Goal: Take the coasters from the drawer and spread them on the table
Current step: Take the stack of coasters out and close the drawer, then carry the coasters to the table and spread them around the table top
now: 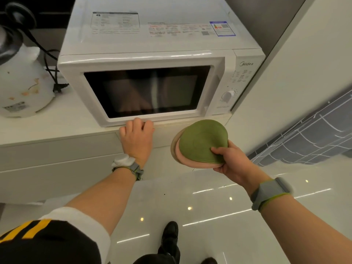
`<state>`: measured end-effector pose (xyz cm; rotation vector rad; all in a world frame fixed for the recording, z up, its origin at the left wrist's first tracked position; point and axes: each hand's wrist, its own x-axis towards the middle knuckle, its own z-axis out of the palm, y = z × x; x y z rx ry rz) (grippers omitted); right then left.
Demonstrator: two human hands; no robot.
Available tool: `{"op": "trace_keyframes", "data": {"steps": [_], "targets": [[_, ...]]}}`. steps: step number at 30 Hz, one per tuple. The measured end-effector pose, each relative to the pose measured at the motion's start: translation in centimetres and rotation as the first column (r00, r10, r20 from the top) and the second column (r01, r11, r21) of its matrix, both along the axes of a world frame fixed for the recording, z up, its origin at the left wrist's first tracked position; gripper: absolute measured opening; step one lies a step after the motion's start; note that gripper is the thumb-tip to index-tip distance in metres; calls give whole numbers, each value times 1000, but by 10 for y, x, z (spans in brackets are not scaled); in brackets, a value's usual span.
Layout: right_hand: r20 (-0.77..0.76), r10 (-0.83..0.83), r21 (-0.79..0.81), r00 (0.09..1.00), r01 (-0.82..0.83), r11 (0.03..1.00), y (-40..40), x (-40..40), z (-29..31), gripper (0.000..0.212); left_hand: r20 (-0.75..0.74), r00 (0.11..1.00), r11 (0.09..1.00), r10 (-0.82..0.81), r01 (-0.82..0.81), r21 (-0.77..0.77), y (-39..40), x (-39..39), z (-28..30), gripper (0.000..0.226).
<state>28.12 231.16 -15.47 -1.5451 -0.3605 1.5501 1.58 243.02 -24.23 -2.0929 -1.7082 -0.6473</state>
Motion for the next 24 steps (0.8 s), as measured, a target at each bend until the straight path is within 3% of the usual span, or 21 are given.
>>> {"op": "trace_keyframes", "data": {"steps": [3, 7, 14, 19, 24], "targets": [[24, -25, 8, 999, 25, 1000, -8, 2, -1, 35, 37, 999, 1000, 16, -16, -10, -3, 2, 3, 13], [52, -73, 15, 996, 73, 997, -38, 14, -2, 36, 200, 980, 983, 16, 21, -180, -33, 14, 15, 29], [131, -206, 69, 970, 198, 978, -136, 67, 5, 38, 344, 932, 926, -114, 225, -303, -122, 109, 25, 23], [197, -375, 102, 906, 362, 927, -264, 129, 13, 35, 394, 869, 850, -301, 431, -303, -216, 205, 31, 19], [246, -656, 123, 714, 648, 752, -490, 199, 19, 35, 440, 702, 633, -560, 705, -319, -390, 336, 41, 13]]}}
